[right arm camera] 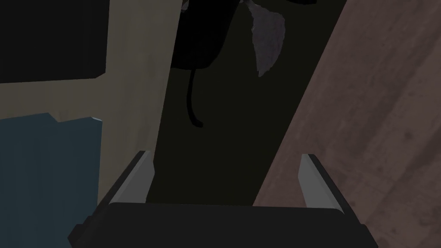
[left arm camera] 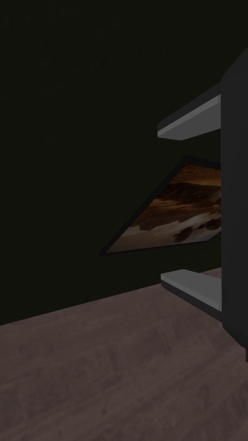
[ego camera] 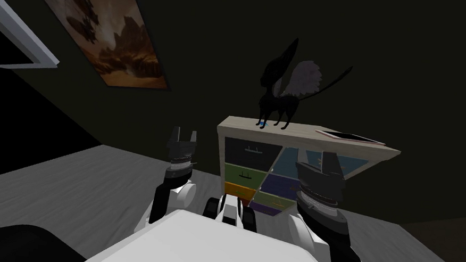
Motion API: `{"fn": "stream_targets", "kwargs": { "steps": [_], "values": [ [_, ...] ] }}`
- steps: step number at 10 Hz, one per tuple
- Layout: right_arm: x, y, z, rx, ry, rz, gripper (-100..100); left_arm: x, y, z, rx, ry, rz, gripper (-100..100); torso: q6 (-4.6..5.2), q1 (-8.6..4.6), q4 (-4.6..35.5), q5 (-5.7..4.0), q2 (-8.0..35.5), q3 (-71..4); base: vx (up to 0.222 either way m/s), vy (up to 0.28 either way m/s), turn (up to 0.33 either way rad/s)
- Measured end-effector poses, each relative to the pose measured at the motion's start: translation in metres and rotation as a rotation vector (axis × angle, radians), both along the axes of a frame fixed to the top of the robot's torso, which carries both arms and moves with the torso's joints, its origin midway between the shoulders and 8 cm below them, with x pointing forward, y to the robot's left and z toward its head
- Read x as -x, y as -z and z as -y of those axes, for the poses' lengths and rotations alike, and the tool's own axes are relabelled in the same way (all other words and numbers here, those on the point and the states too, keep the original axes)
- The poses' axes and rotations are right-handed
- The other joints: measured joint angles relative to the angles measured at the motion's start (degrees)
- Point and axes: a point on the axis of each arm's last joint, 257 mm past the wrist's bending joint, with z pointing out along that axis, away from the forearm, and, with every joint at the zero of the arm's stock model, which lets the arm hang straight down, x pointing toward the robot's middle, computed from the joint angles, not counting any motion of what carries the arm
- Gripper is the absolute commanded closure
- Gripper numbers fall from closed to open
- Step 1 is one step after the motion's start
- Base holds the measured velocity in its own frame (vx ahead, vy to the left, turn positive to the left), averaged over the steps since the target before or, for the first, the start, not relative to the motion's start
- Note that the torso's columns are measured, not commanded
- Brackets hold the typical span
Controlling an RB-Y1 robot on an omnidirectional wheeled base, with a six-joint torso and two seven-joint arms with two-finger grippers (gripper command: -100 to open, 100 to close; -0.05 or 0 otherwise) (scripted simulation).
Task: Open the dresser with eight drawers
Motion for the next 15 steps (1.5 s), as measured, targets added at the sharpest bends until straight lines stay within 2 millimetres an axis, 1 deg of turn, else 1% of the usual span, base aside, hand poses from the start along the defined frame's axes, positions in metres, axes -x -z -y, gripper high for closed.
{"fn": "stream_targets", "kwargs": {
  "steps": [9, 15],
  "values": [
    [0.002, 0.036, 0.009, -0.175, -0.235, -0.069, -100, 0.0, 0.0, 0.0, 0.0, 0.0, 0.0, 0, 0.0, 0.01, 0.0, 0.0, 0.0, 0.0, -0.008, -0.011, 0.031],
    [0.003, 0.037, 0.009, -0.196, -0.261, -0.072, -100, 0.0, 0.0, 0.0, 0.0, 0.0, 0.0, 0, -0.01, -0.03, 0.0, -0.01, 0.0, 0.0, -0.001, -0.001, 0.003]
  ]
}}
